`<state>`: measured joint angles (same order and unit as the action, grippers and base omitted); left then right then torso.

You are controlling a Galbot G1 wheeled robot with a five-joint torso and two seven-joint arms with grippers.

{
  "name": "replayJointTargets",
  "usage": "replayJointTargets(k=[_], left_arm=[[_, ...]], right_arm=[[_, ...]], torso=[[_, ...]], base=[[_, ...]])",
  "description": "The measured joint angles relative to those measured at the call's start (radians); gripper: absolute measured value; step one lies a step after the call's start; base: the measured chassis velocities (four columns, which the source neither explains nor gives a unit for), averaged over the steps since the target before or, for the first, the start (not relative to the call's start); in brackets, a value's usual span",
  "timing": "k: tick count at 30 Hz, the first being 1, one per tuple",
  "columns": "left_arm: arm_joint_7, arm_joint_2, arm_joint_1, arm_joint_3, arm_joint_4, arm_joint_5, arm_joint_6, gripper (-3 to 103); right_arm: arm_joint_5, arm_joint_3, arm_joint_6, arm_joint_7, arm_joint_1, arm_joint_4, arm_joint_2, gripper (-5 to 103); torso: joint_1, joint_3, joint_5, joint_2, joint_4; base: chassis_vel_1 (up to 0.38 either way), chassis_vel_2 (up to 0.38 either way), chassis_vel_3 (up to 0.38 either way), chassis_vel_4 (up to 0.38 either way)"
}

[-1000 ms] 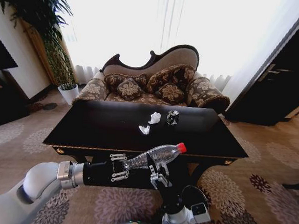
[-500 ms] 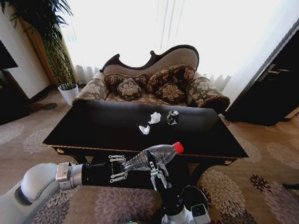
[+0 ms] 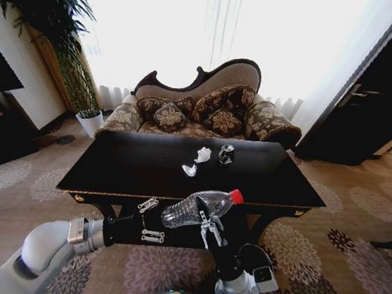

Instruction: Move to the front of the table and place the trash on the table into the trash bin.

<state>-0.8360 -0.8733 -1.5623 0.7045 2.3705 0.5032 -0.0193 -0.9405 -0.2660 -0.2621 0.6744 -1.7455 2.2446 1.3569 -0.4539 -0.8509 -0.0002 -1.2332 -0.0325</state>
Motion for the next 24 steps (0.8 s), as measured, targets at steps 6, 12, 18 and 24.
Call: replayJointTargets(k=[6,12,18,24], left_arm=[[-0.002,-0.070,-0.024,0.044,-0.004,0.002,0.019,100],[0.010,-0.126,-0.046,0.095,-0.003,0.018,0.020,100],[0.049,-0.176,-0.021,0.179,-0.024,0.093,-0.001,100],[0.054,-0.190,-0.018,0.227,-0.025,0.148,-0.018,100]], right_arm=[[0.004,-0.050,-0.012,0.027,0.015,-0.054,-0.016,22],[0.006,-0.105,-0.035,0.095,0.036,-0.165,-0.040,22],[0.056,-0.127,-0.078,0.200,0.040,-0.292,-0.058,22],[0.162,-0.109,-0.124,0.260,0.048,-0.359,-0.061,22]], torso=[[0.000,0.000,-0.0001,0.000,0.0001],[0.000,0.000,0.0003,0.000,0.0001],[0.000,0.000,0.0000,0.000,-0.0001],[0.000,0.000,0.0000,0.000,0.0000]], base=[[0.000,0.000,0.000,0.000],[0.000,0.000,0.000,0.000],[0.000,0.000,0.000,0.000],[0.000,0.000,0.000,0.000]])
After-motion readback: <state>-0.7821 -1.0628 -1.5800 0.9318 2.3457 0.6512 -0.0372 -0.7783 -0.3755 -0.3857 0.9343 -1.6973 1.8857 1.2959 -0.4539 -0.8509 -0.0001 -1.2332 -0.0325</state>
